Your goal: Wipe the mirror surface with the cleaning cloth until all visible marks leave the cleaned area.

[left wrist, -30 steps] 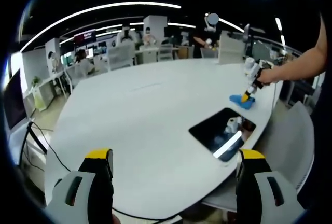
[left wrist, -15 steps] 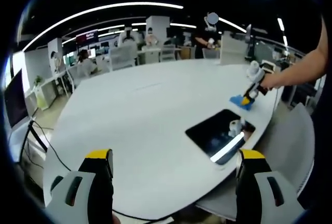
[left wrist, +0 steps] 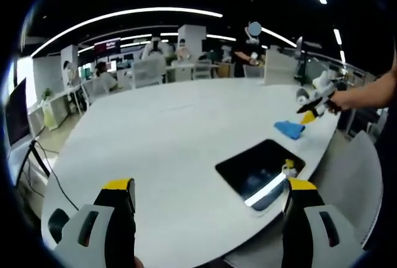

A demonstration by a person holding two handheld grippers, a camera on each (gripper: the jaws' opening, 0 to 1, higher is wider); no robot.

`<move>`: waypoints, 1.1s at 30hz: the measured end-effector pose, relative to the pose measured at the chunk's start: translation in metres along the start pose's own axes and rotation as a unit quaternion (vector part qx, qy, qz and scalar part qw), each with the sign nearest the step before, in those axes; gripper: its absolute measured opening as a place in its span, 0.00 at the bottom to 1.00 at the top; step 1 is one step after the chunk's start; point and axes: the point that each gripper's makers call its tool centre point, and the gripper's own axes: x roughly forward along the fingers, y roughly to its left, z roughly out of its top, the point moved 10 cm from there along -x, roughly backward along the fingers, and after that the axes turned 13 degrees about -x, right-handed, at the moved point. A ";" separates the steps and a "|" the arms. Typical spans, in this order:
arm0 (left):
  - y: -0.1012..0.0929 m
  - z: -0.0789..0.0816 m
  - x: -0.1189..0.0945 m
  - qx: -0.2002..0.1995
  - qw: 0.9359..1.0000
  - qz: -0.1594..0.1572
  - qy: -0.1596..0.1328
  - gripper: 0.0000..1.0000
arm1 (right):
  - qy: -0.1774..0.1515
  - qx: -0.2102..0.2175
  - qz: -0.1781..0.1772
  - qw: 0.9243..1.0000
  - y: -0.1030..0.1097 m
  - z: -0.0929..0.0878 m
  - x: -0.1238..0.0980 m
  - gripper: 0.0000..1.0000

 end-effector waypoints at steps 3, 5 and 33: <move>-0.001 -0.006 -0.001 0.002 1.000 -0.009 0.002 1.00 | -0.025 -0.003 0.001 1.000 0.008 -0.009 -0.020 1.00; 0.000 -0.009 -0.003 0.006 1.000 -0.010 0.004 1.00 | -0.051 -0.015 0.007 0.999 0.012 -0.014 -0.027 1.00; 0.011 -0.021 -0.002 0.017 1.000 -0.017 0.018 1.00 | -0.034 -0.042 0.039 0.998 0.037 -0.057 -0.060 1.00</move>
